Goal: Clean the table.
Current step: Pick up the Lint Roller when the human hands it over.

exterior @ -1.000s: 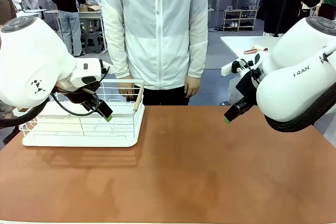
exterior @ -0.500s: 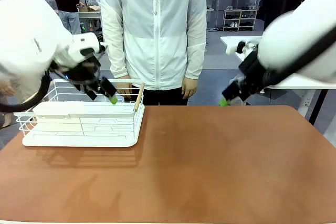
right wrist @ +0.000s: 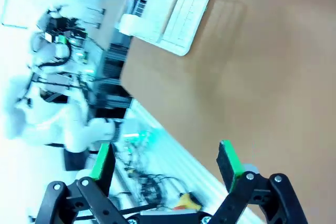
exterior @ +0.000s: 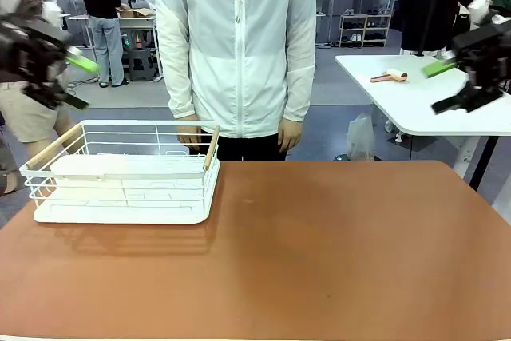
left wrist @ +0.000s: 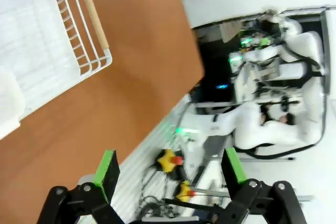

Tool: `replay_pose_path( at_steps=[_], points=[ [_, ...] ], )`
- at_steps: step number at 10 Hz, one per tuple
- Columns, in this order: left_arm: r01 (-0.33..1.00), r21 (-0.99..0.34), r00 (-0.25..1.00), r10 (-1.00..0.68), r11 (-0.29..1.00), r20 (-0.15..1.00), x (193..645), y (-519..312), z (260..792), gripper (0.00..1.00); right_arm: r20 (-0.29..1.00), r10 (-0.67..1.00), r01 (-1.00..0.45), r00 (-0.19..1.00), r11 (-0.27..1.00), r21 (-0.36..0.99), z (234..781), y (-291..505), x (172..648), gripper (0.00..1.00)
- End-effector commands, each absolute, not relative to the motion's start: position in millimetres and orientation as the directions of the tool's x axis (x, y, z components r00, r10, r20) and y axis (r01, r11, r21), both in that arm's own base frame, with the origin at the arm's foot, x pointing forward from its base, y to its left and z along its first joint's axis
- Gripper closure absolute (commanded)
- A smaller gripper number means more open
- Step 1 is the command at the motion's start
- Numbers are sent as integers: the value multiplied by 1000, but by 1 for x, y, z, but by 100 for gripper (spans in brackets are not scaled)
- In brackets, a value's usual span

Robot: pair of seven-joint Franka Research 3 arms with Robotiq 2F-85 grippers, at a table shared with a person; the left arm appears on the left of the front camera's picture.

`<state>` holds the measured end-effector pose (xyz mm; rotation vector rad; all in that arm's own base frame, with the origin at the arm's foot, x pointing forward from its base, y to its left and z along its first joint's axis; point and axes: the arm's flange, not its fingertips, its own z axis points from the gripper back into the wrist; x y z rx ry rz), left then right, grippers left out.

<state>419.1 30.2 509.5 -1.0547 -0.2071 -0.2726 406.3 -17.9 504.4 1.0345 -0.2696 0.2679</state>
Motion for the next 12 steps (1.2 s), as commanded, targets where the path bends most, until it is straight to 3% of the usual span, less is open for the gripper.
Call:
replay_pose_path(
  at_steps=[1,6,12],
  points=[
    [224,-902,967,29,370,253,423,86,509,0,254,24,-243,967,387,889,498,-61,408,0],
    [155,-948,952,215,277,219,377,205,513,0,197,-173,-147,965,268,952,471,-175,375,0],
    [147,-950,942,254,276,220,377,212,510,0,168,-246,-107,955,243,964,451,-218,360,0]
  ],
)
